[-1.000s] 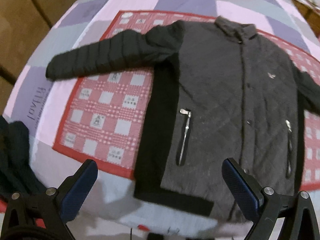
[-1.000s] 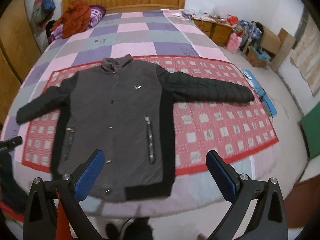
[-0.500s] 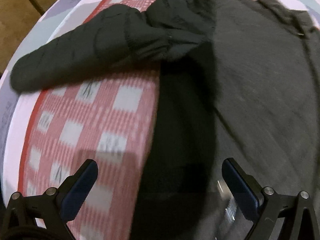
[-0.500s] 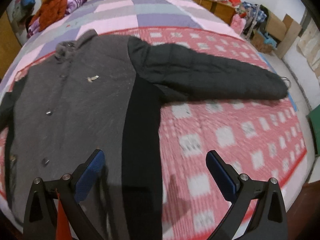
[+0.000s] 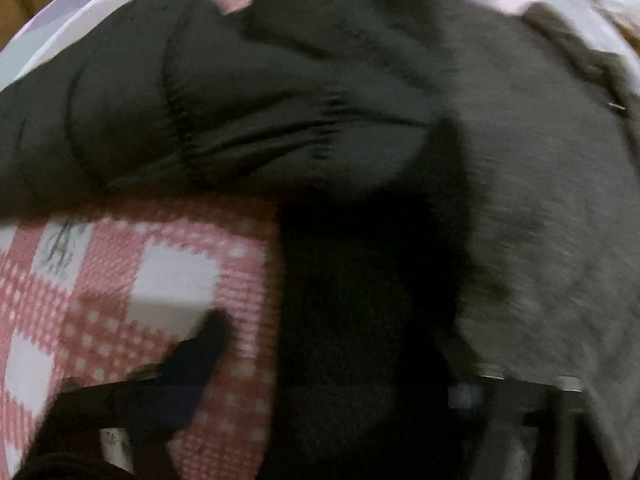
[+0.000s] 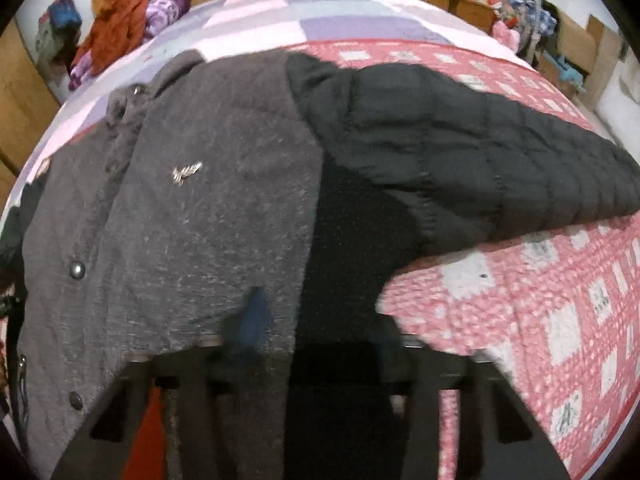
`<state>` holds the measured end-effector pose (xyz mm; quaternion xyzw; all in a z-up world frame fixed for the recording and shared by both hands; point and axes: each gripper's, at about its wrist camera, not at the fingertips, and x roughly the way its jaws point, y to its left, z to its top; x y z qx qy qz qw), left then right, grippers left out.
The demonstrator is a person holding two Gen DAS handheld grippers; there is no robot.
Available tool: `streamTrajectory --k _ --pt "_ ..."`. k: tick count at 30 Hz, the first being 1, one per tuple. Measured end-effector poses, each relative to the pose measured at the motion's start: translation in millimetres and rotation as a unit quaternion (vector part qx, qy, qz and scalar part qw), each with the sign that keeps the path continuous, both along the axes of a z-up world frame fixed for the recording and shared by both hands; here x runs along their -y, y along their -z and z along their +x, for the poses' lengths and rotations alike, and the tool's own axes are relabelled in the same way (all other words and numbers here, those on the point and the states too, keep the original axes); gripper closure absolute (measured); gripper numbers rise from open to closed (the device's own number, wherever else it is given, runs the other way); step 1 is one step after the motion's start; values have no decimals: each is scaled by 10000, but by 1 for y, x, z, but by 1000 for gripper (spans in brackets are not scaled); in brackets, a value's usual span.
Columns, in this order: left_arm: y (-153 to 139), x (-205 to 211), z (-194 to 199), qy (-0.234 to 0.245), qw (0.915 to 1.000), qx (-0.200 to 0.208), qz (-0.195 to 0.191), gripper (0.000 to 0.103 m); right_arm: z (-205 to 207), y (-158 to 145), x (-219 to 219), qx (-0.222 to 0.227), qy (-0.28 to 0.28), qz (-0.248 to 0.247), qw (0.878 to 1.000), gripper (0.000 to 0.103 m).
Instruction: Fold large clothes
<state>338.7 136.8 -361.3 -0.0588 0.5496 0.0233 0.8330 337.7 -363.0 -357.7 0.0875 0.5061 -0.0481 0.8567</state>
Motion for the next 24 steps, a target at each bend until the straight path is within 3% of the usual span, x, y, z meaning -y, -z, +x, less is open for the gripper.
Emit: streamTrajectory --k 1,2,5,9,14,16,18,19,20,21,23,24 --pt "-5 2 -2 237 9996 67 -108 78 -3 -2 9 61 77 107 9999 80" --pt "-9 1 -2 350 9993 98 -100 82 -4 -3 14 106 79 140 9998 85" --pt "-14 -18 -7 284 9994 155 -115 86 -6 -10 17 213 -150 -266 9993 94" --pt "-17 -13 -13 737 9970 150 157 87 -20 -8 66 62 942 -501 9943 103" --pt "-40 -12 -31 495 9983 275 133 76 -47 -27 50 88 53 -891 9960 103" --pt "-52 -6 -56 526 9980 336 132 54 -66 -36 39 118 -47 -663 9977 103" --pt "-61 5 -86 702 9967 378 150 46 -85 -39 29 46 -41 -544 9985 99" --pt "-62 12 -102 812 9961 325 143 40 -96 -39 22 -20 -54 -482 9988 96" --pt "-62 19 -117 894 9956 243 142 37 -108 -37 13 -90 -83 -385 9992 79" --pt "-58 31 -130 968 9950 122 191 32 -114 -36 11 -140 -82 -368 9992 43" --pt "-44 40 -150 1059 9938 -64 329 32 -133 -30 -2 -243 -23 -308 9992 18" --pt "-38 41 -154 1047 9937 -161 366 32 -141 -28 -7 -281 -29 -303 9991 16"
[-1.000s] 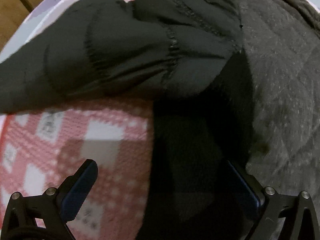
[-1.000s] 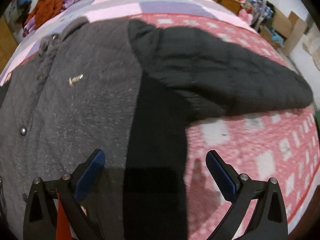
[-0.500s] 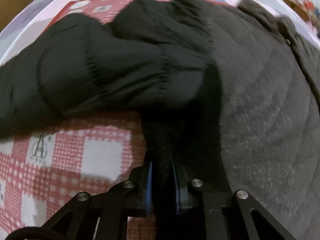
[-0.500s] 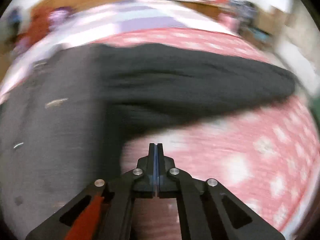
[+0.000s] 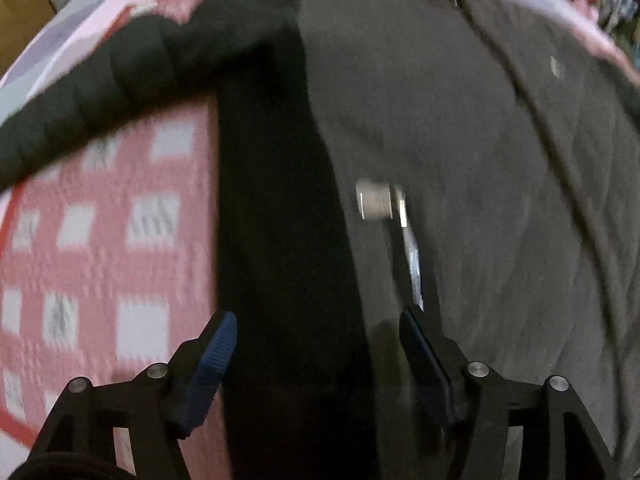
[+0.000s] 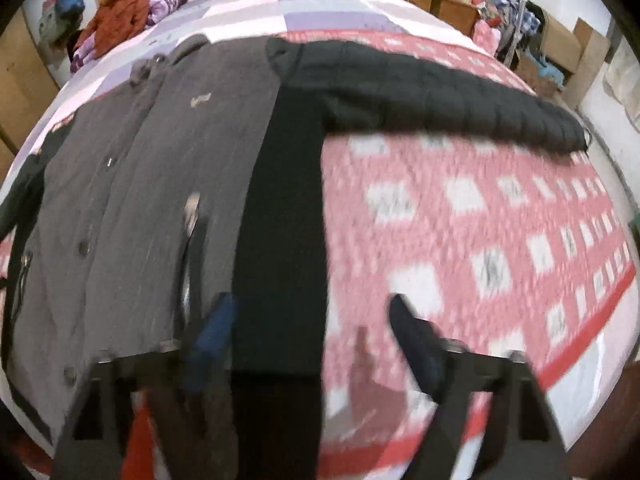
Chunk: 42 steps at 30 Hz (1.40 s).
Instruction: Fold large clothes
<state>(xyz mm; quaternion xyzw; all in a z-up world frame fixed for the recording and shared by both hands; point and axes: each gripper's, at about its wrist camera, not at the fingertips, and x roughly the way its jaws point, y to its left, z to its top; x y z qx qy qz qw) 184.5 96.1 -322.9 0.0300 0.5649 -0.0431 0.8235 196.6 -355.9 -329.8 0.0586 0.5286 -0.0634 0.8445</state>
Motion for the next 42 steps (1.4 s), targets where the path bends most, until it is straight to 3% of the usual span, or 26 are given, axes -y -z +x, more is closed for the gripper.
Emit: streamTrajectory --k 5,6,8,9,10,11,12,14,17,20,23,25,27,29,31,33,34,36,39,42 --pt "23 -16 -12 -571 9982 74 -137 22 -21 27 -29 -383 -256 -191 9988 15" --pt "24 -16 -11 -603 9981 88 -102 24 -21 32 -31 -403 -230 -180 9988 14" --pt "26 -23 -10 -562 9979 40 -316 37 -20 41 -19 -530 45 319 9981 14" --pt "25 -27 -10 -551 9980 56 -289 53 -19 42 -16 -586 93 474 9971 20" --pt "22 -33 -11 -530 9984 100 -168 66 -20 39 -16 -533 -3 498 9973 35" --pt "20 -42 -12 -626 9980 113 -53 71 -23 32 -19 -334 -269 396 9983 68" --pt "21 -55 -16 -779 9969 56 -34 71 -28 26 -19 -205 -381 76 9990 68" --pt "19 -69 -19 -801 9968 63 -13 69 -35 28 -6 -222 -247 238 9992 70" --pt "9 -69 -20 -576 9972 108 454 75 -44 25 12 -223 122 -75 9996 70" --pt "-8 -63 -28 -498 9983 257 163 76 -53 11 9 -72 178 -428 9989 70" --pt "-25 -25 -43 66 9984 513 -245 75 -63 -12 -18 326 -92 -488 9982 68" --pt "-25 5 -56 598 9964 500 -343 74 -69 -18 -55 413 -583 -422 9966 67" --pt "-13 25 -65 970 9938 323 -448 71 -73 -14 -84 305 -1018 -399 9935 67" --pt "2 25 -75 1166 9923 333 -263 69 -80 2 -115 -10 -1452 -254 9891 67" --pt "5 8 -78 1259 9900 476 -418 70 -94 17 -122 -141 -1710 -701 9827 67" --pt "6 -9 -80 1335 9891 520 -324 74 -102 21 -100 -184 -1372 -856 9867 67" --pt "5 -19 -78 1312 9898 544 -110 74 -105 23 -73 -335 -950 -900 9908 69" --pt "4 -38 -75 1138 9922 509 -42 74 -108 22 -46 -443 -609 -998 9922 53" --pt "0 -58 -65 928 9945 413 239 71 -104 16 -28 -753 -402 -1739 9811 54" --pt "-15 -58 -53 910 9942 517 256 71 -108 -5 -8 -737 125 -1684 9829 53"
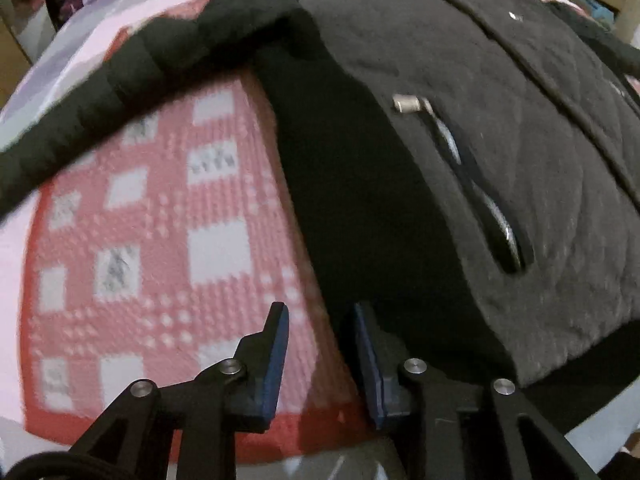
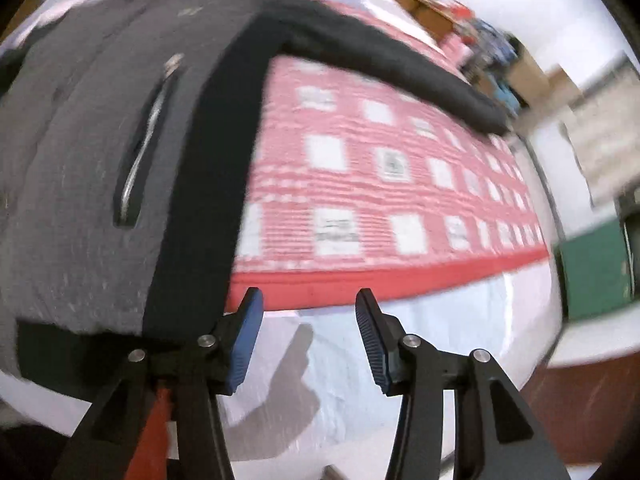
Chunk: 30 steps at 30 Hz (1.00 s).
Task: Fold large clothes
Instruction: 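Grasp the black sleeve cuff with the right tool and lift it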
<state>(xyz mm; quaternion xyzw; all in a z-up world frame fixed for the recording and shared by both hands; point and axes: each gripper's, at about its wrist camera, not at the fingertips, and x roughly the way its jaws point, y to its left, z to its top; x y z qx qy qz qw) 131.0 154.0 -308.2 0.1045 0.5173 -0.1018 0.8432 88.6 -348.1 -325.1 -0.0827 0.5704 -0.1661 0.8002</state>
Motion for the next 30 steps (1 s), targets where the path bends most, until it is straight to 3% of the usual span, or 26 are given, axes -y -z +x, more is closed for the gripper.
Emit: streamTrajectory --k 4,7,11,15,18,20,24,27,30 --pt "-18 31 30 62 9993 251 -260 61 11 -26 -29 347 -399 214 9984 51" --pt "-27 69 58 78 9977 428 -520 59 41 -29 -50 494 -700 356 9957 51" --pt "-31 127 97 113 9953 645 -712 56 94 -18 -57 699 -1013 756 9895 51" --pt "-23 179 128 26 9950 772 -630 54 144 14 -47 401 -1736 731 9813 51" --pt "-13 213 151 -96 9956 776 -523 54 161 20 -3 399 -1521 791 9844 51" --pt "-8 234 166 -175 9956 806 -449 51 169 14 67 533 -781 731 9928 51" --pt "7 270 191 -398 9944 956 -214 36 185 -1 194 796 198 327 9961 47" --pt "28 284 199 -577 9953 772 -15 32 200 -11 280 959 980 333 9900 44" --pt "33 287 191 -688 9913 1096 225 23 225 -11 362 1115 1834 685 9743 44"
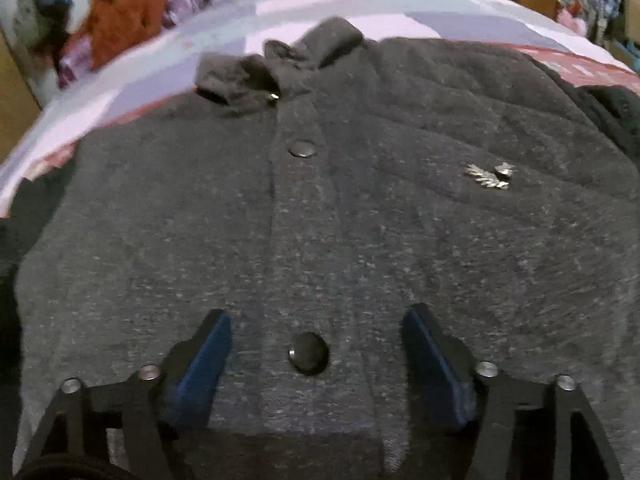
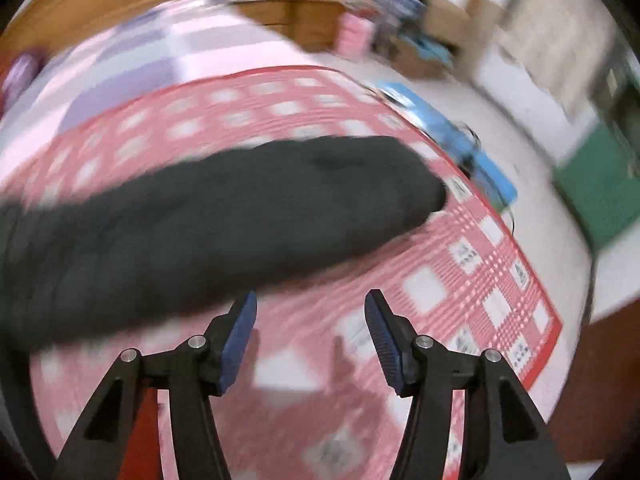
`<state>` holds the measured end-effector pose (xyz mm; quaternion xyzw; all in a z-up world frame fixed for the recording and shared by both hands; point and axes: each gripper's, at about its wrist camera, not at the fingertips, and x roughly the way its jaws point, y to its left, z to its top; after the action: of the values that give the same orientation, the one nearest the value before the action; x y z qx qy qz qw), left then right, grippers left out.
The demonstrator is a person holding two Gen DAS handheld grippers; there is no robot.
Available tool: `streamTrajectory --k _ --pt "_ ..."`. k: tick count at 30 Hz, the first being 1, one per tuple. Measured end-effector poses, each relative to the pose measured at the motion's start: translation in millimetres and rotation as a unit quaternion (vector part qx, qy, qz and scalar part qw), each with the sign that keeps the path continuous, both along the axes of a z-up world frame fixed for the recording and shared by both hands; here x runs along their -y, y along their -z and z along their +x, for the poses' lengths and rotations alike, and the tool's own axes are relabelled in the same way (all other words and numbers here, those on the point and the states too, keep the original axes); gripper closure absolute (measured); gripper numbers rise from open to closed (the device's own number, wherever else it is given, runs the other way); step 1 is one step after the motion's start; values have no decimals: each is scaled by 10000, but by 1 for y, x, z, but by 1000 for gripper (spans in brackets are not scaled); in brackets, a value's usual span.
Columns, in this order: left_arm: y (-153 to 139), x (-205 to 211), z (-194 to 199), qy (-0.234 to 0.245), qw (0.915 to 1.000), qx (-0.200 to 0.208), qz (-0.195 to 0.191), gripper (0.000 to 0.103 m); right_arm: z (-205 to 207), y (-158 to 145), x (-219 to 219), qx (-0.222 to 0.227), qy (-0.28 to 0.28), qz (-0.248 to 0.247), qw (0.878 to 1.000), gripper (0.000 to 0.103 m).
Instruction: Fold large clothes
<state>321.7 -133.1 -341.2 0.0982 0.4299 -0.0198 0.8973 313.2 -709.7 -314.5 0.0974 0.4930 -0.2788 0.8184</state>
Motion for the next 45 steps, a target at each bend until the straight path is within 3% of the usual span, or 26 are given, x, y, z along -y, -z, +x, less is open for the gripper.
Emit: streamTrajectory --k 2,5,10,11,12,13,14,18,21,25,28,29,31,34,37,40,42,45 --pt "0 -8 2 -95 9998 -69 -150 19 12 4 40 131 451 296 9985 44" --pt "3 -17 3 -212 9990 -182 -353 13 24 18 76 284 964 843 9914 35" --pt "7 -8 1 -204 9996 -116 -135 12 33 51 97 579 1575 1844 9684 32" --pt "7 -6 0 -204 9997 -103 -89 12 36 55 97 663 1605 2012 9640 33" --pt "8 -4 2 -202 9997 -100 -65 12 37 57 98 825 1585 2178 9595 45" --pt "8 -4 2 -201 9997 -95 -39 12 38 55 97 977 1585 2187 9579 60" --pt "8 -3 2 -199 9997 -98 -30 12 39 51 97 1044 1583 2097 9592 89" --pt "8 -2 2 -190 9997 -116 -32 12 37 27 107 1296 1475 1628 9669 93" --pt "6 -2 3 -207 9997 -140 -20 12 30 20 114 1402 1672 1688 9612 93" --pt "-3 -1 5 -147 9995 -259 -64 12 40 -2 85 1188 1257 908 9807 93" --pt "-13 -4 1 -69 9992 -325 -241 12 49 -33 49 1108 765 -131 9908 93" --pt "-17 -5 -2 -55 9992 -295 -255 12 56 -48 25 1071 420 -684 9910 93" --pt "-25 -9 -9 -27 9994 -228 -263 12 60 -71 -14 1184 -33 -1304 9843 93" --pt "-37 -21 -19 19 9995 -162 -286 12 68 -103 -77 1513 -662 -1822 9693 93" --pt "-48 -40 -29 58 9996 -122 -236 12 77 -122 -153 1792 -1451 -2145 9491 93" --pt "-62 -66 -40 33 9998 -39 -192 12 83 -128 -228 1997 -2153 -2163 9311 93" --pt "-68 -85 -46 -12 9998 -14 -195 12 88 -120 -295 2006 -2731 -2108 9169 93" --pt "-77 -117 -57 -125 9997 -7 -200 12 94 -103 -371 1954 -3255 -1882 9058 93"
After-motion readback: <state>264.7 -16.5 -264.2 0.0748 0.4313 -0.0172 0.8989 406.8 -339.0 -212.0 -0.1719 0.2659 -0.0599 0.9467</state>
